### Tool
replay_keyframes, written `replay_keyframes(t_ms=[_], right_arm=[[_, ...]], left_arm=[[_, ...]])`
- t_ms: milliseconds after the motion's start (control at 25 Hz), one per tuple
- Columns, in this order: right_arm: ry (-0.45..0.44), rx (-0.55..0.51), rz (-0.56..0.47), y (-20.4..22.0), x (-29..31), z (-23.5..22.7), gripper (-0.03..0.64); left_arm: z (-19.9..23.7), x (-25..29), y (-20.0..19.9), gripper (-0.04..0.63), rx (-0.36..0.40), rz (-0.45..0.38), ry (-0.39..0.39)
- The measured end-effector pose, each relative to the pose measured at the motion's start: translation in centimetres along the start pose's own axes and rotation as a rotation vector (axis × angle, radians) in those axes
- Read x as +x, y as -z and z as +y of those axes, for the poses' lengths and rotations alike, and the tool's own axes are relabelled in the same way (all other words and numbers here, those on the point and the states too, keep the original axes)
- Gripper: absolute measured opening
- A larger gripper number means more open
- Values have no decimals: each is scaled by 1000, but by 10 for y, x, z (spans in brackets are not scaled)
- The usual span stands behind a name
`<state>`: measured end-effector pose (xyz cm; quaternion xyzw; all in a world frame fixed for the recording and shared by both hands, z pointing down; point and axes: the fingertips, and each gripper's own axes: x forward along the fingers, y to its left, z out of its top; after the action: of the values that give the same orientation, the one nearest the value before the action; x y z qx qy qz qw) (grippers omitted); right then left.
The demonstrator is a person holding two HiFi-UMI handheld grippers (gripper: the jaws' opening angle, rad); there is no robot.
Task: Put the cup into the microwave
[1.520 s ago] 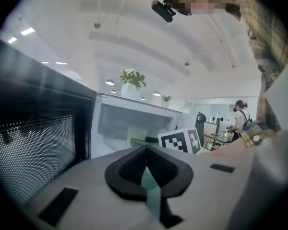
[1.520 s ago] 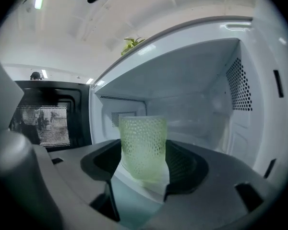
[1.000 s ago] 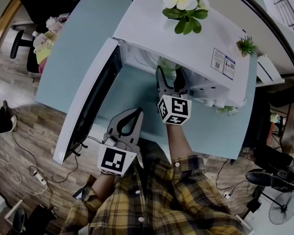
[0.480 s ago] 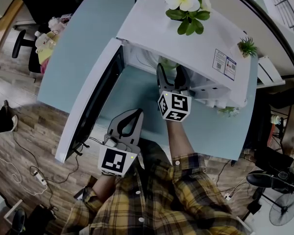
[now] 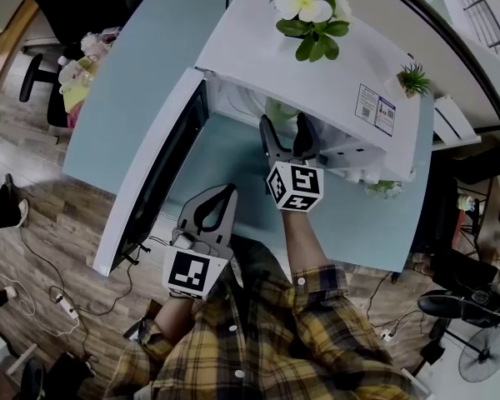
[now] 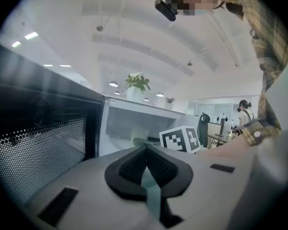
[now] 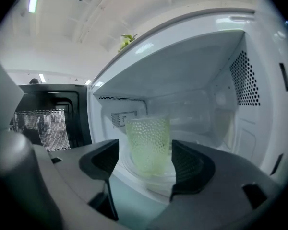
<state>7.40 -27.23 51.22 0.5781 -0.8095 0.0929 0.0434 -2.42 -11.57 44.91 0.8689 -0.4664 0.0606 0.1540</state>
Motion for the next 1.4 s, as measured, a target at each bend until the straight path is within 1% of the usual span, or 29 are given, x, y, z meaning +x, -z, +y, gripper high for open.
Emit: replay_keyframes(t_ms=[520, 720, 840, 920, 1000, 1120, 1280, 1400], right_arm=[[-93, 34, 28, -15, -41, 4, 324], [-122, 28, -4, -37, -59, 1, 322], [-166, 30, -7, -51, -69, 5, 321], [-204, 32, -14, -61, -78, 7, 318], [-241, 25, -29, -72, -87, 7, 305], [-279, 10, -54, -87, -102, 6, 284], [-308, -43, -89, -108, -128, 2, 222], [-311, -62, -124, -126, -148, -7, 184]], left_arm=[[4, 0, -24, -9, 37, -44, -24], [1, 2, -38, -9, 52, -65, -26], [-3, 4, -48, -9, 65, -79, -25], [-8, 6, -55, -9, 61, -94, -16], [-15, 9, -62, -9, 46, -113, -1], [-26, 13, -73, -9, 45, -136, 23], [-39, 15, -83, -9, 41, -150, 52], [-53, 20, -89, -9, 47, -154, 86]])
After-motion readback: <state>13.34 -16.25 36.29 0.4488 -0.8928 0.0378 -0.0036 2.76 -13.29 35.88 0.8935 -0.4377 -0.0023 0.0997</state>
